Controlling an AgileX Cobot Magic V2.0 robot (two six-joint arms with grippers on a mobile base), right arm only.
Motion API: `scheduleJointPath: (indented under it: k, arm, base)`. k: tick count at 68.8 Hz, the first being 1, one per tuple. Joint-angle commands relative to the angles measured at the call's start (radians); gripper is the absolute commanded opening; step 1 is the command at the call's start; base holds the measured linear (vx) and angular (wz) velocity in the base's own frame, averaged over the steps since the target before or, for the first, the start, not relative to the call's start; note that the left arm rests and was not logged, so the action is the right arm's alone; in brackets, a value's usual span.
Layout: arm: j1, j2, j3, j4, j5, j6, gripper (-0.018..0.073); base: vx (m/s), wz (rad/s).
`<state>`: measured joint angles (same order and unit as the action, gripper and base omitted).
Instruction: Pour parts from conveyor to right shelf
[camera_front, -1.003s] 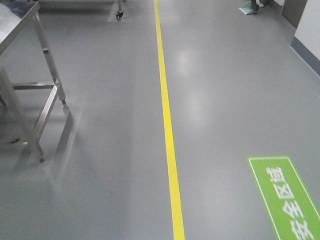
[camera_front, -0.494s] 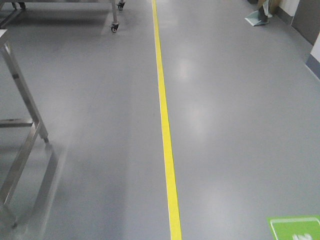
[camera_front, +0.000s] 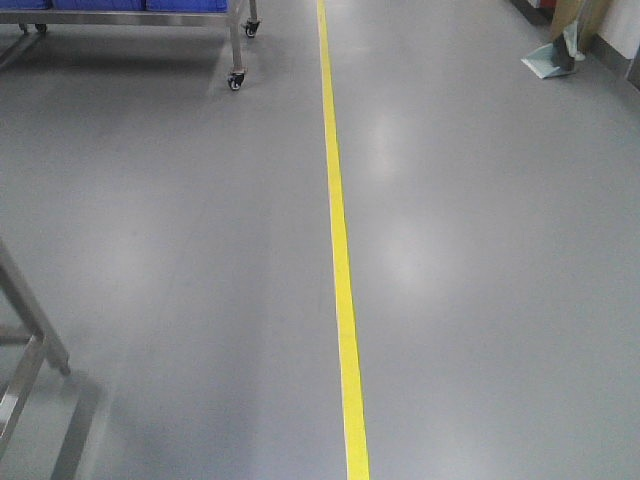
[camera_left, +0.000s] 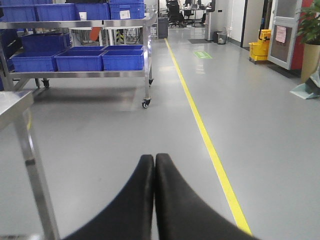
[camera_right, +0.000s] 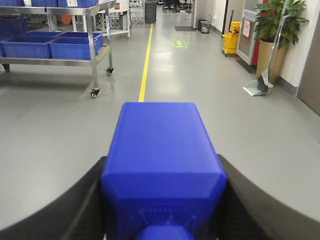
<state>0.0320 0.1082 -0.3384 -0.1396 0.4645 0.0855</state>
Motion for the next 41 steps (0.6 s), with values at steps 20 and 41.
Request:
scheduleJointPath:
  k: [20, 41]
  arm:
    - [-0.001, 0.012, -0.028, -0.009, -0.081, -0.003, -0.0006]
    - [-0.001, 0.012, -0.028, -0.009, -0.081, -0.003, -0.0006]
  base:
    - [0.83, 0.04]
    - [0.82, 0.00]
